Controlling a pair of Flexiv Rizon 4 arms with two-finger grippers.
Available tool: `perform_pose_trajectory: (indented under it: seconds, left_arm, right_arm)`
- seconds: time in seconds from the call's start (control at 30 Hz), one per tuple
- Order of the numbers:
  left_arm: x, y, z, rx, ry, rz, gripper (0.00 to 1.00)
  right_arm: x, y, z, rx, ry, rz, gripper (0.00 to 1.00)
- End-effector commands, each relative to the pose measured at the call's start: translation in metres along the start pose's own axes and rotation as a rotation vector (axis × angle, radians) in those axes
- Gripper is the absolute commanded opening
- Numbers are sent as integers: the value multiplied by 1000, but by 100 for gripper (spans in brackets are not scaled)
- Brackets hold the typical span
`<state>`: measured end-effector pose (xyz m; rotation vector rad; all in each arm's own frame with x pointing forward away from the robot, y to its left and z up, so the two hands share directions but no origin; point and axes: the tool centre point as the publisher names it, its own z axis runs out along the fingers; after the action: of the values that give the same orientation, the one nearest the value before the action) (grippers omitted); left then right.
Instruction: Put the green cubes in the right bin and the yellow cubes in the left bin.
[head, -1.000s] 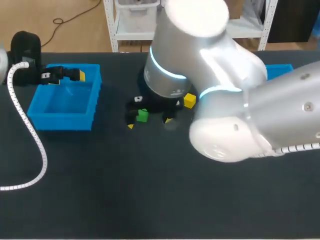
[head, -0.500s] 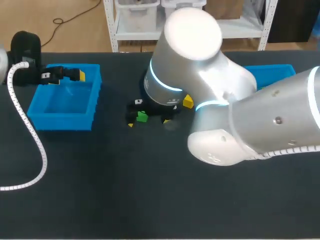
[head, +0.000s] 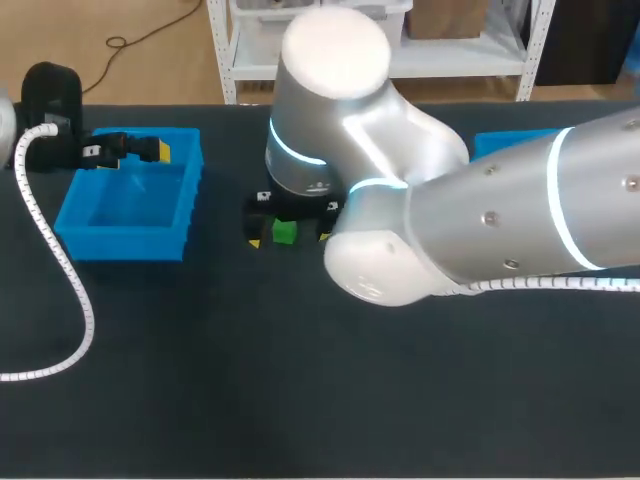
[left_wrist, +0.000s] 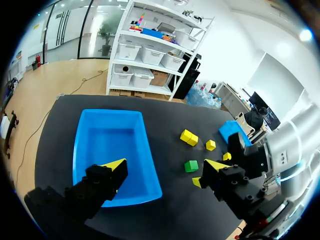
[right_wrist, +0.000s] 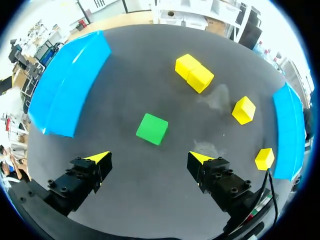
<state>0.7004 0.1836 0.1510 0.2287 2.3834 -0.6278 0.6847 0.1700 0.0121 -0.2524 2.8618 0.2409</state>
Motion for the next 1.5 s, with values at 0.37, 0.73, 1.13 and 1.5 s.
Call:
perform_pose_trajectory:
  seconds: [0.37,0.73,1.13,1.5]
  left_arm:
    - [1,1,0,7,-6,1,100]
    - [1,1,0,7,-6,1,100]
    - [1,1,0,7,-6,1,100]
    - [1,1,0,7,-6,1,100]
  right_arm:
    - [-21,2,21,5,70,60,100]
    - [-21,7,30,87,120,71,100]
    - [-22,6,34,116,145,206,100]
    - [-22,-5,34,143,154,281,30]
